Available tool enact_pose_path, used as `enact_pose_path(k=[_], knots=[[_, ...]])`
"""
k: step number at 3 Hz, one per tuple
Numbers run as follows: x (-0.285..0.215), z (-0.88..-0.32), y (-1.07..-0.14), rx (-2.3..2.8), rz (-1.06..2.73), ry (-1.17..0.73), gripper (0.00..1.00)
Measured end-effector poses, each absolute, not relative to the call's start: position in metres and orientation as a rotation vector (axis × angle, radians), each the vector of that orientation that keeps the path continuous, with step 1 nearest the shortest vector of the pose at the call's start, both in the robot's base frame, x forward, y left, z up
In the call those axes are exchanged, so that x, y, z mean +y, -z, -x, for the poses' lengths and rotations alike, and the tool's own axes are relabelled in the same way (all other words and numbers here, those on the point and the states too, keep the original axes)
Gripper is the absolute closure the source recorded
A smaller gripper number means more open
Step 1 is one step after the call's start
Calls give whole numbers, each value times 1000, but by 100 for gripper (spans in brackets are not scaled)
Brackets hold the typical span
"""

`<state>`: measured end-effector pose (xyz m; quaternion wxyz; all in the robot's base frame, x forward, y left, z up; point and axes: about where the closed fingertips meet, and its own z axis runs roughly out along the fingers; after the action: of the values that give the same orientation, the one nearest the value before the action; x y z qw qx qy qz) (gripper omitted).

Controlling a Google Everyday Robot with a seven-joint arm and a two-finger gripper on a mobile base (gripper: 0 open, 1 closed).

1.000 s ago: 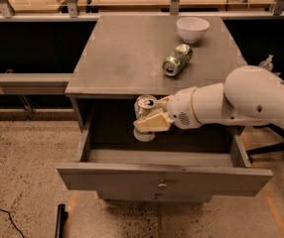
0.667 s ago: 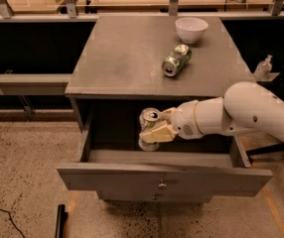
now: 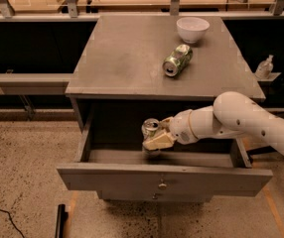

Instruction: Place 7up can into top drawer

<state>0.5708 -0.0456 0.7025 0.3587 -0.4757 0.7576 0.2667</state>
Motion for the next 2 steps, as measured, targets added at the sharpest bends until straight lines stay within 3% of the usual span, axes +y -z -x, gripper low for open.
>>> enact_pose_path(k=[2], knots=[[-45,-587,-676,1945,1308,-556,35]])
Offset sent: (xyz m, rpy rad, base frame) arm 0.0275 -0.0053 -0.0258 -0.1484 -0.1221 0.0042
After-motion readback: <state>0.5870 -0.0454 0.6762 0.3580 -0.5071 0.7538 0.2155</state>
